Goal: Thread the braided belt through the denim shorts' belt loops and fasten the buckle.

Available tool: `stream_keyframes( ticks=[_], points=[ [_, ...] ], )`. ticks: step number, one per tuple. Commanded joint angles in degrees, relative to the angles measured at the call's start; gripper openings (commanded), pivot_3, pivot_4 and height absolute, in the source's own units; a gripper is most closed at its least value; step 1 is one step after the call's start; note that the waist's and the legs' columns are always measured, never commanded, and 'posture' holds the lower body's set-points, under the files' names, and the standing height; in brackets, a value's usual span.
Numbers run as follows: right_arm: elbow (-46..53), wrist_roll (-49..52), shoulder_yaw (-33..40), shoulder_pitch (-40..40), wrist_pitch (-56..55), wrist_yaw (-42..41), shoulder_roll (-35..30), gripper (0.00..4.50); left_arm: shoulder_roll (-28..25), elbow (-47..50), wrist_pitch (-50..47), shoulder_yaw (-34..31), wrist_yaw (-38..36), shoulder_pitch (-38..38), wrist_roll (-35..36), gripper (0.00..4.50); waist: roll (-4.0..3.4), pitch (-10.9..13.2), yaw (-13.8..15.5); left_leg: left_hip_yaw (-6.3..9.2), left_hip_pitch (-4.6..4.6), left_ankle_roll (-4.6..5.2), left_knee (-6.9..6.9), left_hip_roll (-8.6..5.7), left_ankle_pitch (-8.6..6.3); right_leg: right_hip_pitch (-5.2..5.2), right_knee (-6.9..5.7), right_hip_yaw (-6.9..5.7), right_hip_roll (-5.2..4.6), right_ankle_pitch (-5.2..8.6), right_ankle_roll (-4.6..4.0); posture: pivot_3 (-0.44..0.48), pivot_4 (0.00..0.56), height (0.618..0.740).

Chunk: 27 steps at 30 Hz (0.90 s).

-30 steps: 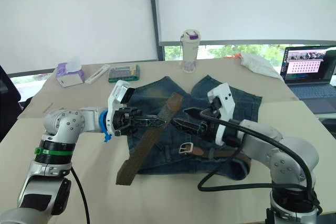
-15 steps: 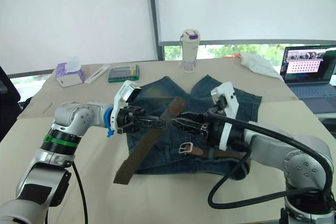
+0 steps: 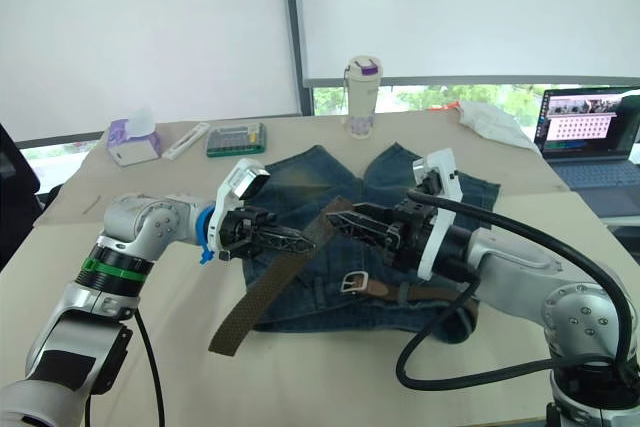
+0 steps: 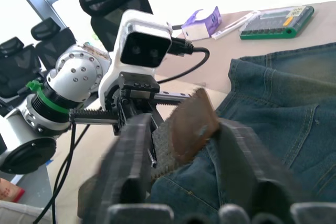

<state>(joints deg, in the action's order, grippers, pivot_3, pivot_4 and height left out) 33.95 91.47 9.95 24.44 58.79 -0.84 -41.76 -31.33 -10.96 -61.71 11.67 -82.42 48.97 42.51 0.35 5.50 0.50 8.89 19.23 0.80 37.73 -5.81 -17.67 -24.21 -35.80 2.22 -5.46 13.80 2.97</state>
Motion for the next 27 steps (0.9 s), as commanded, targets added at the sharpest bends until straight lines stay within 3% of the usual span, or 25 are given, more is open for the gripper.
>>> stream_keyframes(
  ticks=[1, 2, 6, 9, 14, 17, 21, 27],
  points=[
    [0.98, 1.53, -0.6, 0.6, -2.42, 0.56, -0.3, 0.44, -0.16, 2.78, 2.2, 0.36, -1.1, 0.9, -0.67, 0.0, 0.0, 0.0, 0.03, 0.0, 0.0, 0.0, 0.0, 0.0, 0.0, 0.0, 0.0, 0.0, 0.0, 0.0, 0.0, 0.0, 0.15, 0.74],
    [1.05, 1.52, -0.84, 0.54, -2.57, 0.8, -0.37, 0.03, 0.0, 2.98, 2.53, 0.38, -0.9, 0.86, -0.85, 0.0, 0.0, 0.0, 0.03, 0.0, 0.0, 0.0, 0.0, 0.0, 0.0, 0.0, 0.02, 0.0, 0.0, 0.0, 0.0, 0.0, 0.15, 0.74],
    [1.41, 1.36, -1.71, -0.33, -3.31, 2.91, -0.23, 0.01, 1.43, 3.35, 6.16, -0.13, 1.8, 0.75, -3.11, 0.0, 0.0, 0.0, 0.12, 0.0, 0.0, 0.0, 0.0, 0.0, 0.0, 0.0, 0.02, 0.0, -0.01, 0.0, 0.0, 0.0, 0.15, 0.74],
    [1.17, 1.8, -2.06, -0.93, -4.95, 6.9, 0.72, 0.0, 2.12, 3.8, 10.11, -1.8, 5.93, 0.75, -5.59, 1.06, 0.01, 0.0, 0.21, 0.01, 0.01, 0.0, 0.03, 0.0, 0.0, 0.02, 0.04, 0.0, -0.04, 0.0, 0.0, 0.0, 0.15, 0.74],
    [-2.57, 2.64, -3.34, -1.1, -8.67, 17.59, 4.96, 0.0, -0.38, 16.79, 31.69, -0.1, 17.64, -7.58, -21.37, 2.7, 0.0, 0.0, -0.07, -0.1, -0.02, -0.03, -0.09, 0.15, 0.01, -0.04, 0.03, 0.22, -0.23, -0.01, -0.01, 0.0, 0.15, 0.74],
    [-6.58, 3.52, -3.83, 0.04, -11.9, 25.04, 9.56, 0.0, 0.04, 23.95, 39.93, -0.93, 25.23, -12.75, -27.74, 2.7, 0.0, 0.0, -0.03, -0.15, -0.03, -0.05, -0.14, 0.3, 0.01, 0.0, 0.06, 0.27, -0.15, -0.05, -0.08, 0.0, 0.15, 0.74],
    [-8.88, 5.6, -3.89, 1.78, -13.8, 29.94, 13.06, 0.0, 2.79, 25.24, 47.94, -0.86, 34.58, -15.01, -35.02, 2.7, -0.01, 0.0, 0.73, -0.17, 0.03, -0.07, -0.07, 0.3, 0.03, -0.01, 0.12, 0.2, 0.11, -0.08, -0.13, 0.0, 0.15, 0.74],
    [-11.09, 8.29, -4.19, 4.13, -16.05, 34.37, 17.14, 0.0, 5.3, 24.16, 56.45, 1.06, 40.99, -16.37, -42.2, 2.7, -0.04, -0.01, 0.26, -0.24, 0.02, -0.04, -0.07, 0.33, 0.01, 0.01, -0.01, 0.16, 0.16, -0.08, -0.12, 0.0, 0.15, 0.74]
  ],
)
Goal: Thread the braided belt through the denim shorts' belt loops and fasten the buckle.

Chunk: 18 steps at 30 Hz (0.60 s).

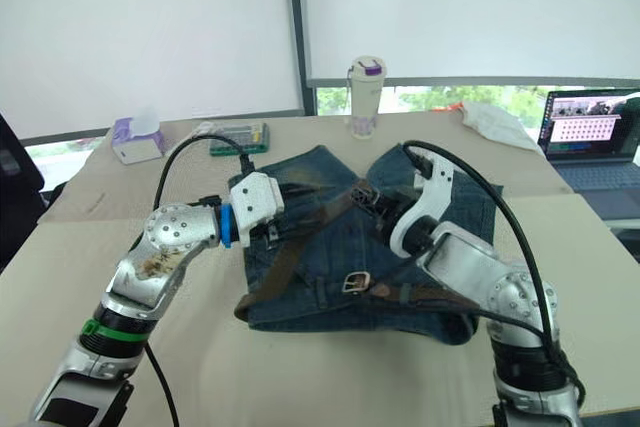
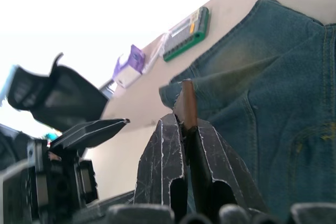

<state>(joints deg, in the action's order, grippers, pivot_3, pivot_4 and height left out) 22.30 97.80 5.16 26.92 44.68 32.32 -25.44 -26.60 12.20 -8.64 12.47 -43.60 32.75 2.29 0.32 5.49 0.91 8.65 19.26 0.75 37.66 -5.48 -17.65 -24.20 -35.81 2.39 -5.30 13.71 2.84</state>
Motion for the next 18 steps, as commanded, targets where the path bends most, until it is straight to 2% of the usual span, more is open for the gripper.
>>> stream_keyframes(
  ticks=[1, 5, 16, 18],
  points=[
    [0.46, 2.29, 0.62, 1.9, -2.31, 1.76, 1.31, 0.0, 0.63, 0.92, 4.6, 0.78, 2.42, -0.49, -2.98, 2.7, -0.01, 0.0, -0.21, 0.0, 0.0, 0.0, 0.0, 0.0, 0.0, 0.0, -0.02, 0.0, 0.0, 0.0, 0.0, 0.0, 0.15, 0.74],
    [1.15, 4.34, 0.87, 2.23, -3.66, 3.19, 2.5, 0.0, 1.11, -1.91, 8.49, 2.02, 5.01, -0.63, -7.53, 2.7, -0.07, -0.02, -0.29, -0.01, -0.01, 0.0, -0.02, 0.0, 0.0, 0.01, -0.06, -0.05, 0.04, 0.0, 0.0, 0.0, 0.15, 0.74],
    [4.67, 8.49, 0.96, 1.31, -7.16, 6.27, 2.72, 0.0, 2.72, -8.28, 16.7, 3.39, 7.79, 1.13, -12.49, 2.7, -0.09, -0.03, -0.35, -0.01, 0.0, 0.01, -0.01, 0.0, 0.0, 0.01, -0.06, -0.12, 0.05, 0.0, 0.0, 0.0, 0.15, 0.74],
    [4.89, 8.74, 0.95, 1.18, -7.56, 6.68, 2.54, 0.0, 3.06, -8.81, 17.69, 3.18, 7.99, 1.25, -12.39, 2.16, -0.09, -0.03, -0.36, -0.01, 0.0, 0.01, -0.01, 0.0, 0.0, 0.01, -0.07, -0.12, 0.04, 0.0, 0.0, 0.0, 0.15, 0.74]
  ],
)
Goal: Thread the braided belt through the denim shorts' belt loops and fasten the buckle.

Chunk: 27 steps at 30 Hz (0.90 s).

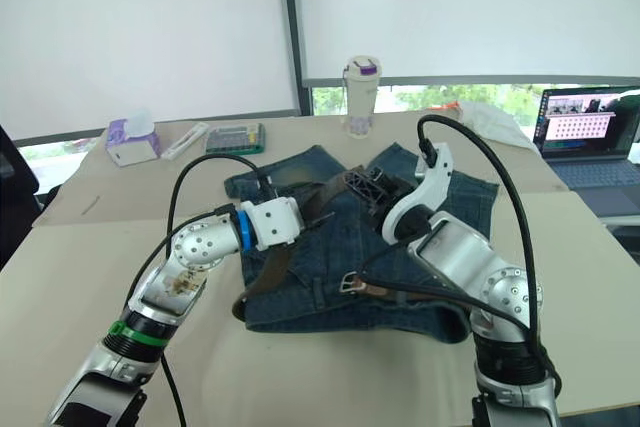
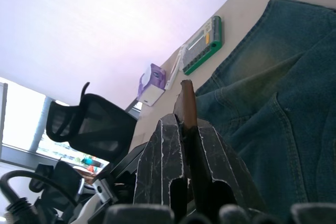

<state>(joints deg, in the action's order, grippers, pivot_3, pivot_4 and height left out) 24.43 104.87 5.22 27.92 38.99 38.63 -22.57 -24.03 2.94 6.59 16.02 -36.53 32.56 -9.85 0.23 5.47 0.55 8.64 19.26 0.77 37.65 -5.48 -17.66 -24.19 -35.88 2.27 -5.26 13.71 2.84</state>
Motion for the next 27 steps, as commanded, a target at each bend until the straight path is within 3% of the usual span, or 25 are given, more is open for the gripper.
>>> stream_keyframes(
  ticks=[1, 7, 12, 16, 19, 21, 24, 27],
  points=[
    [2.87, 1.82, 0.94, 0.04, -2.13, 0.65, -0.34, 0.0, 0.56, 0.16, 3.36, -0.36, 0.97, 1.57, -0.3, 1.98, 0.0, 0.0, 0.0, 0.0, 0.0, 0.0, 0.0, 0.0, 0.0, 0.01, 0.0, 0.0, 0.0, 0.0, 0.0, 0.0, 0.15, 0.74],
    [3.05, 2.05, 0.73, -1.09, -2.86, 1.96, -0.9, 0.0, 1.4, -1.39, 5.72, -0.63, 2.48, 2.47, -0.96, 0.03, -0.01, -0.01, -0.02, 0.0, -0.01, 0.0, 0.0, 0.0, 0.0, 0.01, -0.01, 0.0, 0.0, 0.0, 0.0, 0.0, 0.15, 0.74],
    [3.08, 1.19, 0.58, -1.51, -2.81, 1.99, -1.76, 0.0, 0.83, -2.4, 7.27, -1.06, 1.99, 2.52, -0.89, 0.03, -0.01, -0.01, -0.05, 0.0, 0.0, 0.0, 0.0, 0.0, 0.0, 0.0, -0.01, 0.0, 0.01, 0.0, 0.0, 0.0, 0.15, 0.74],
    [4.18, -1.89, -0.13, -2.31, -0.11, -0.92, -5.58, 1.48, -0.63, -3.47, 8.66, -2.09, -0.06, 2.1, 1.16, 0.0, -0.01, -0.01, 0.01, 0.0, 0.0, 0.0, 0.0, 0.0, 0.0, 0.02, -0.01, -0.01, 0.0, 0.0, 0.0, 0.0, 0.15, 0.74],
    [10.71, -21.29, -6.65, -2.88, 9.14, -11.52, -19.84, 2.52, -3.71, -5.06, 10.62, -2.93, -3.24, 1.1, 3.1, 0.0, -0.29, 0.01, 0.1, -0.03, 0.06, 0.05, 0.05, -0.03, -0.02, -0.01, 0.0, -0.03, -0.01, 0.0, 0.0, 0.0, 0.15, 0.74],
    [18.37, -40.76, -17.81, -2.75, 10.48, -23.88, -32.8, 3.17, -7.13, -7.05, 13.02, -3.29, -6.09, -0.08, 3.85, 0.0, -0.37, 0.0, 0.04, -0.08, 0.02, 0.06, 0.04, -0.02, -0.03, 0.01, 0.06, -0.06, 0.07, 0.0, 0.0, 0.0, 0.15, 0.74],
    [22.22, -62.37, -30.15, -4.95, 4.16, -41.6, -44.24, 3.17, -11.59, -7.83, 15.23, -2.95, -11.14, -2.71, 6.01, 0.0, -0.5, 0.02, -0.46, -0.12, -0.09, 0.06, -0.03, -0.12, -0.03, -0.02, 0.29, -0.21, 0.17, 0.08, 0.1, 0.0, 0.15, 0.74],
    [20.44, -69.63, -32.32, -7.28, 0.55, -49.72, -43.87, 3.17, -14.98, -7.44, 15.96, -2.68, -15.4, -5.3, 7.43, 0.0, -0.46, 0.06, -1.06, -0.12, -0.08, 0.05, 0.02, -0.06, -0.04, 0.08, 0.45, -0.33, 0.11, 0.07, 0.1, 0.0, 0.15, 0.74]
  ],
)
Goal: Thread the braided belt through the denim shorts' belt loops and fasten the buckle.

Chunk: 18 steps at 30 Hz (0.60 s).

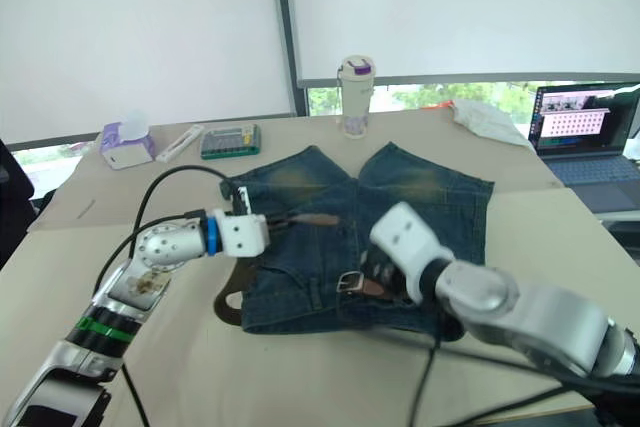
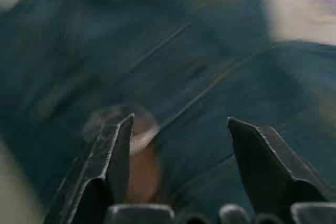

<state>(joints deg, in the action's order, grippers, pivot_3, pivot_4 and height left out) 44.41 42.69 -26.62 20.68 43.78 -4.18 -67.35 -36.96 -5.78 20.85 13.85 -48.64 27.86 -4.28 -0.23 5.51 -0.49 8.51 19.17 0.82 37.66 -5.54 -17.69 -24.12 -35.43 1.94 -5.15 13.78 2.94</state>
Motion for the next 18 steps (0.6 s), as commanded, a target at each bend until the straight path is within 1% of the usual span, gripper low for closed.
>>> stream_keyframes(
  ticks=[1, 5, 8, 10, 12, 16, 18],
  points=[
    [-0.3, -10.3, -1.89, -0.18, -4.11, -9.05, 1.27, 3.17, -2.74, 1.57, 1.43, -0.46, -4.2, -1.36, 1.89, 0.0, 0.02, 0.02, 0.0, 0.02, 0.06, 0.0, 0.05, 0.0, 0.0, -0.04, -0.01, 0.02, -0.06, 0.0, -0.01, 0.0, 0.15, 0.74],
    [-4.04, -21.44, -6.35, -0.48, -2.91, -13.99, 3.28, 3.17, -3.46, 3.49, 0.77, -0.12, -5.39, -3.77, 1.18, 0.0, 0.04, 0.0, 0.62, 0.06, 0.05, 0.03, 0.07, 0.0, -0.02, -0.01, -0.02, 0.06, -0.14, -0.02, -0.02, 0.0, 0.15, 0.74],
    [-6.38, -26.69, -6.67, -0.95, -2.31, -15.67, 5.68, 3.17, -3.47, 4.98, 0.24, -0.32, -5.23, -5.52, 0.89, 0.0, 0.05, 0.01, 1.01, 0.05, 0.08, 0.03, 0.08, 0.0, -0.02, -0.06, -0.01, 0.1, -0.15, -0.02, -0.03, 0.0, 0.15, 0.74],
    [-6.44, -27.25, -4.83, -1.52, -2.29, -16.82, 7.93, 3.17, -3.95, 5.72, 0.42, -0.84, -5.02, -7.12, 0.63, 0.0, 0.06, 0.01, 1.07, 0.04, 0.05, 0.02, 0.07, 0.0, -0.02, -0.06, -0.03, 0.16, -0.15, -0.02, -0.03, 0.0, 0.15, 0.74],
    [-4.84, -23.28, -0.93, -2.5, -0.83, -17.75, 12.17, 3.17, -4.76, 6.13, 1.51, -1.47, -4.6, -8.99, 0.06, 0.0, 0.08, 0.0, 1.08, 0.04, 0.04, 0.02, 0.07, 0.03, -0.02, -0.06, -0.03, 0.18, -0.14, -0.04, -0.05, 0.0, 0.15, 0.74],
    [-5.75, -31.66, -4.45, -2.01, -2.29, -21.39, 11.72, 3.17, -6.36, 4.15, 7.68, -1.38, -1.18, -10.51, -5.47, 0.0, 0.08, 0.01, 1.25, 0.02, 0.04, 0.01, 0.05, 0.05, -0.03, -0.1, -0.08, 0.25, -0.13, -0.04, -0.06, 0.0, 0.15, 0.74],
    [-7.11, -35.17, -5.32, -1.89, -3.17, -22.51, 11.75, 3.17, -6.67, 2.88, 9.12, -0.95, 1.39, -10.47, -9.22, 0.0, 0.09, 0.01, 1.57, 0.03, 0.04, 0.01, 0.08, 0.03, -0.03, -0.06, -0.04, 0.17, -0.14, -0.04, -0.06, 0.0, 0.15, 0.74]
  ],
)
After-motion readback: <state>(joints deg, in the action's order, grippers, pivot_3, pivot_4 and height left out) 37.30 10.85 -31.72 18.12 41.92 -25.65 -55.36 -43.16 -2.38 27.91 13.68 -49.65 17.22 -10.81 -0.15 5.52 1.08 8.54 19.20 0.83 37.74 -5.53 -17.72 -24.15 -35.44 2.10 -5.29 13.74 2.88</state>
